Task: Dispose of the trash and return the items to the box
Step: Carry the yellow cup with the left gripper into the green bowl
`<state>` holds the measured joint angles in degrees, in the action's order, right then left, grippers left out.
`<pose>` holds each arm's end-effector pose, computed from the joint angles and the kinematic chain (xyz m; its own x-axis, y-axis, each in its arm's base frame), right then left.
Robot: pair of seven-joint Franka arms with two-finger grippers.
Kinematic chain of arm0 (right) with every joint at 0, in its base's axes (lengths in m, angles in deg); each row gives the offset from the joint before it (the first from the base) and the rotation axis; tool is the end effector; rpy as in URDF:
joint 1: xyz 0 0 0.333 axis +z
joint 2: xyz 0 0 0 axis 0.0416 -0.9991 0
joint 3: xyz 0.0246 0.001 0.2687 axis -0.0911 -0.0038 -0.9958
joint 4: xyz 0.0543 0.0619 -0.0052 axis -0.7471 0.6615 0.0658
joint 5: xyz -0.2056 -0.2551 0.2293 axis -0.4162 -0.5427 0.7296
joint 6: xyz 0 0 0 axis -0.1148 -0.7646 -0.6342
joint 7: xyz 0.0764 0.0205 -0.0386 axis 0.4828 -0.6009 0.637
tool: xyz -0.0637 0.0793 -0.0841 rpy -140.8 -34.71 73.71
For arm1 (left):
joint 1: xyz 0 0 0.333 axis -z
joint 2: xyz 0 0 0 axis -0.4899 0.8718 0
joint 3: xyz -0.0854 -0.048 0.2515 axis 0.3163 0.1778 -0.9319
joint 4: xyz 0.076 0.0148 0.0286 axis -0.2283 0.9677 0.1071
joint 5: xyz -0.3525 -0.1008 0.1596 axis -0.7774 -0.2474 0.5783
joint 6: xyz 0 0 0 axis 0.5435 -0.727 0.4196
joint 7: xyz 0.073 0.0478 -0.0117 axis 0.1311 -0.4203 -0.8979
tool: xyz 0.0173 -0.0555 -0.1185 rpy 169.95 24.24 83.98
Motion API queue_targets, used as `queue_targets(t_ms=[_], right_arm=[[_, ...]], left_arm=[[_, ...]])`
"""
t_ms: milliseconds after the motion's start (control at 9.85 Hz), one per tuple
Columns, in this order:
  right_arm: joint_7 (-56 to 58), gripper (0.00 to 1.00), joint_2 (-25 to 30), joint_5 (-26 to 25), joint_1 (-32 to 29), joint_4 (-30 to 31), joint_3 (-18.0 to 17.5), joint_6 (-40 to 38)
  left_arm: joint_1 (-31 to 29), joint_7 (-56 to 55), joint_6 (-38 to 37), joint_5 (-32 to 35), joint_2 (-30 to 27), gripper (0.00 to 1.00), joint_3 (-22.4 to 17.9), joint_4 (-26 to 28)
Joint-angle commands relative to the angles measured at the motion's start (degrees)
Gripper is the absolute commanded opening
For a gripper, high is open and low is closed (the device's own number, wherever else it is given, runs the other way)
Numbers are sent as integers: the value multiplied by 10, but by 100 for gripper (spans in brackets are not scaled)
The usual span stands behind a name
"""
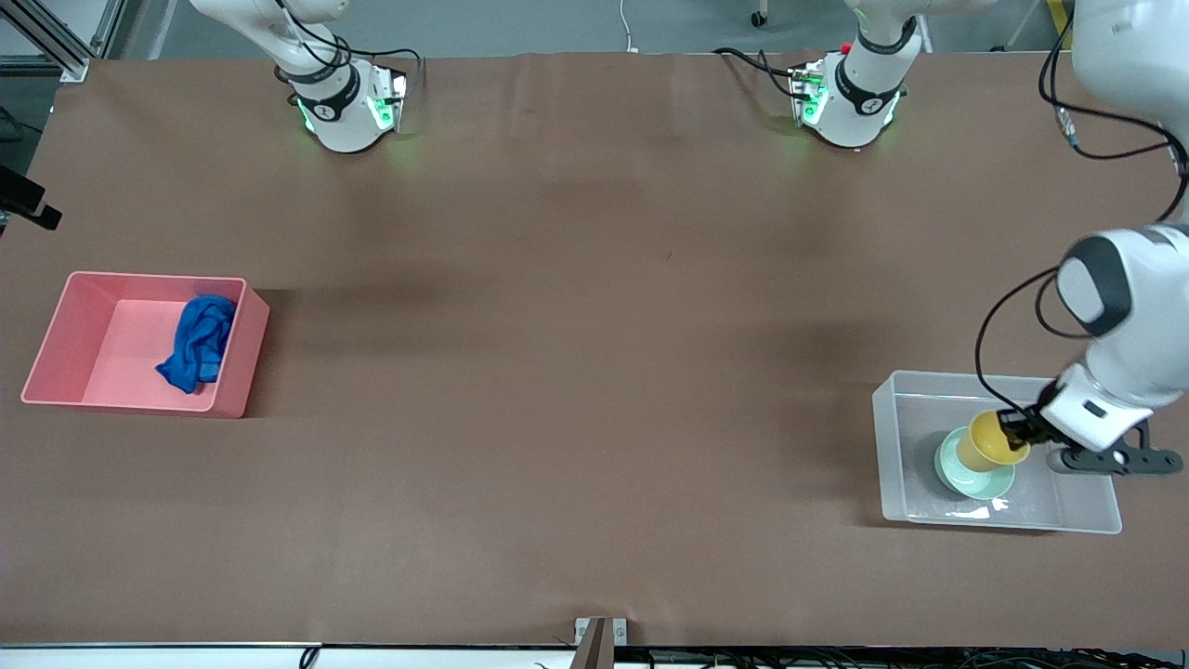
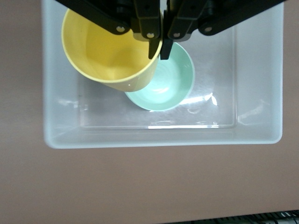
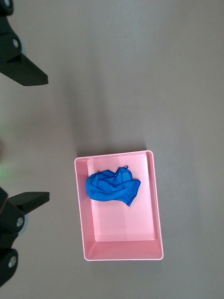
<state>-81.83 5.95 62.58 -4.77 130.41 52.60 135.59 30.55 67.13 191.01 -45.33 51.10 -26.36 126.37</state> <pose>0.5362 -0.0830 0.5991 0.9892 -0.1448 -0.0230 -0.1449 -0.9894 -0.0030 0.6861 0.0814 0.2768 0.9791 -0.0955 0.1797 -0.0919 -0.9954 -0.0284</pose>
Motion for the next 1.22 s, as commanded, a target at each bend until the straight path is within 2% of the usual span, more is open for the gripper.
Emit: queue_targets(t_ms=[0,406,609,711,812,914,1117], right_arm=[[11,100,-1,4,-6,-3,-2,-5],[11,100,-1,4,-6,-3,-2,-5],[11,100,-1,4,-6,-3,-2,-5],[11,100,-1,4,-6,-3,-2,-5],[11,100,-1,4,-6,-3,-2,-5],[11,100,-1,4,-7,-3,-2,-5],[11,100,-1,4,-7,-3,-2,-5]], left_arm=[[3,95,-13,-68,65,0,-43,-32],[-4,105,-12,-71,95,1,-49,-29],[-8,104,-9,-73,106,9,-49,-29],[-6,102,-8,-81,105,26,-49,-30],[-4,94,-8,-82,98,81,-47,-30],[1,90,-8,-81,73,100,-45,-31],[-2,82,-23,-73,4,100,-28,-26]])
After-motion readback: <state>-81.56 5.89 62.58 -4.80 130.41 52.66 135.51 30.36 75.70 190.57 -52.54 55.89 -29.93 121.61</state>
